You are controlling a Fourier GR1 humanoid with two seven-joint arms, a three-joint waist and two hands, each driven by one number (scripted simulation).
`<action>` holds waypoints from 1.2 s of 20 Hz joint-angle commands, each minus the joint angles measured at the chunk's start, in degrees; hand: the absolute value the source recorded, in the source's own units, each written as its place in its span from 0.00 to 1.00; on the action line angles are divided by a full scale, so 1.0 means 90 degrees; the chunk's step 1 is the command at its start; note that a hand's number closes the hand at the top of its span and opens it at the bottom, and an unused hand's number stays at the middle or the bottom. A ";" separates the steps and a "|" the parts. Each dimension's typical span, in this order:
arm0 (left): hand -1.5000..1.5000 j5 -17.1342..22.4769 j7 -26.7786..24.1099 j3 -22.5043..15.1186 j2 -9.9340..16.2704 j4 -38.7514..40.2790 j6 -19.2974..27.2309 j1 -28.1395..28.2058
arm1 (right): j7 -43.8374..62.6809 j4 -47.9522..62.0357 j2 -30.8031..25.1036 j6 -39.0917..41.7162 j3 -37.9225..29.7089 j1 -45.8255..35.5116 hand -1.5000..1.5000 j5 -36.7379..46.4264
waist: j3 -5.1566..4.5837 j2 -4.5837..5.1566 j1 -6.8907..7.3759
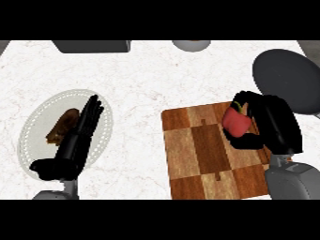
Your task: Pick the bell pepper from the cutting board and place it in the pan
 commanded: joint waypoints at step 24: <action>0.50 -0.0053 0.0056 0.0081 -0.0086 0.0115 -0.0196 -0.0237 | -0.2396 0.5321 -0.1701 -0.3608 -0.3867 -0.2627 1.00 -0.1901 | 0.0023 0.0126 0.0328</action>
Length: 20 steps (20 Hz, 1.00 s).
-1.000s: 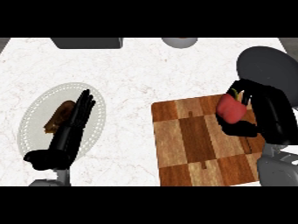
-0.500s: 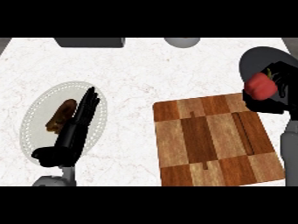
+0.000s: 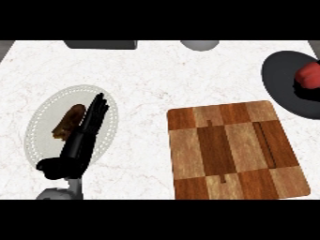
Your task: Pick the bell pepper from the cutting board and place it in the pan
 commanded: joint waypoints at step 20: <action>0.50 -0.0023 0.0037 -0.0073 -0.0081 0.0234 -0.0197 -0.0545 | -0.1181 0.5373 -0.1618 0.1266 -0.0506 -0.1966 0.00 -0.0151 | 0.0035 0.0190 0.0418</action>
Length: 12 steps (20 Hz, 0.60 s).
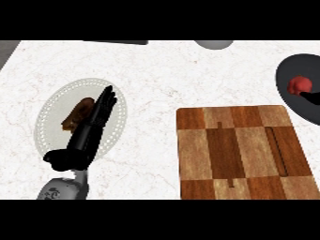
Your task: Pick the bell pepper from the cutting board and place it in the pan
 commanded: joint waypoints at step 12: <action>0.50 0.0030 0.0183 0.0009 -0.0059 -0.0187 0.0061 0.0076 | -0.1258 0.0342 -0.0458 0.1160 -0.1483 -0.0411 0.00 -0.1594 | 0.0013 -0.0058 -0.0172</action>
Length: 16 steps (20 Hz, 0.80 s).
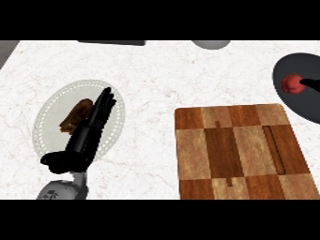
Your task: Pick the bell pepper from the cutting board and place it in the pan
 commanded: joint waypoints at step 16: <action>0.50 -0.0077 -0.0043 0.0059 -0.0064 -0.0087 0.0159 0.0302 | -0.1656 0.0372 -0.1216 0.4117 -0.0673 0.1451 0.00 -0.1039 | -0.0016 -0.0107 -0.0258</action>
